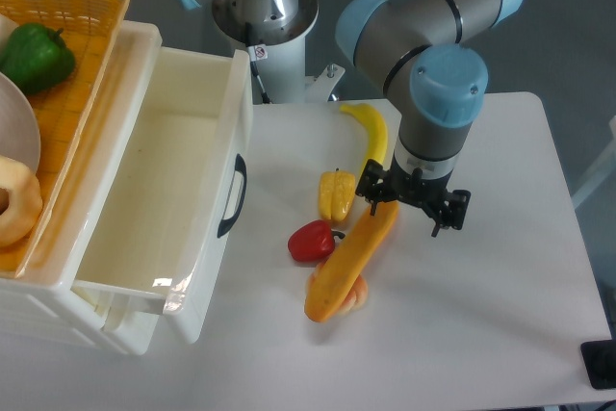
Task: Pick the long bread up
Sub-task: 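Lower the open gripper over the middle of the long orange bread, then close the gripper around the long bread's middle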
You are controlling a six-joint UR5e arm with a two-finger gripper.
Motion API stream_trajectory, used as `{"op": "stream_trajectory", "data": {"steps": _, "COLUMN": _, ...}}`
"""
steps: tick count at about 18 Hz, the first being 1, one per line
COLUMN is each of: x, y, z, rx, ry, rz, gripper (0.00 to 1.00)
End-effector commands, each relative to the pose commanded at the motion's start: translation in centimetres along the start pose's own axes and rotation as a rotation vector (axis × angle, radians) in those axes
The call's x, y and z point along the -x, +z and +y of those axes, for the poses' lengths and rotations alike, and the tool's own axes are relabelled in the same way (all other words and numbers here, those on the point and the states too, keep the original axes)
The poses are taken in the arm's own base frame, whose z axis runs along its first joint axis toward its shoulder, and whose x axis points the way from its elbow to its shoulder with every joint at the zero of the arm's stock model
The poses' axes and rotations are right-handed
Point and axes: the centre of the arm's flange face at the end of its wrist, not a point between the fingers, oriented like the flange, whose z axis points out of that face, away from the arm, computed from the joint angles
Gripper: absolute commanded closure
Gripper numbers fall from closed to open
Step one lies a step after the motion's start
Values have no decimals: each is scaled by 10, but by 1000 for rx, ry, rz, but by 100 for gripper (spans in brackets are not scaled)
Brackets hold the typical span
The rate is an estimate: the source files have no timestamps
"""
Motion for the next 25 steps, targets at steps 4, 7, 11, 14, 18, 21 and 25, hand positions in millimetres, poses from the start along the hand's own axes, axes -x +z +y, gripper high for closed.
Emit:
{"op": "stream_trajectory", "data": {"steps": 4, "x": -4, "y": 19, "z": -11, "rx": -26, "ry": 21, "rz": 7, "gripper": 0}}
{"op": "stream_trajectory", "data": {"steps": 7, "x": -6, "y": 50, "z": -12, "rx": -19, "ry": 33, "rz": 19, "gripper": 0}}
{"op": "stream_trajectory", "data": {"steps": 11, "x": -9, "y": 74, "z": -14, "rx": -57, "ry": 48, "rz": 96, "gripper": 0}}
{"op": "stream_trajectory", "data": {"steps": 14, "x": -6, "y": 81, "z": -12, "rx": -55, "ry": 125, "rz": 103, "gripper": 0}}
{"op": "stream_trajectory", "data": {"steps": 18, "x": 2, "y": 97, "z": 1, "rx": -45, "ry": 231, "rz": 126, "gripper": 0}}
{"op": "stream_trajectory", "data": {"steps": 21, "x": 5, "y": 107, "z": 14, "rx": -38, "ry": 254, "rz": 145, "gripper": 0}}
{"op": "stream_trajectory", "data": {"steps": 25, "x": 2, "y": 119, "z": 18, "rx": -27, "ry": 253, "rz": 166, "gripper": 0}}
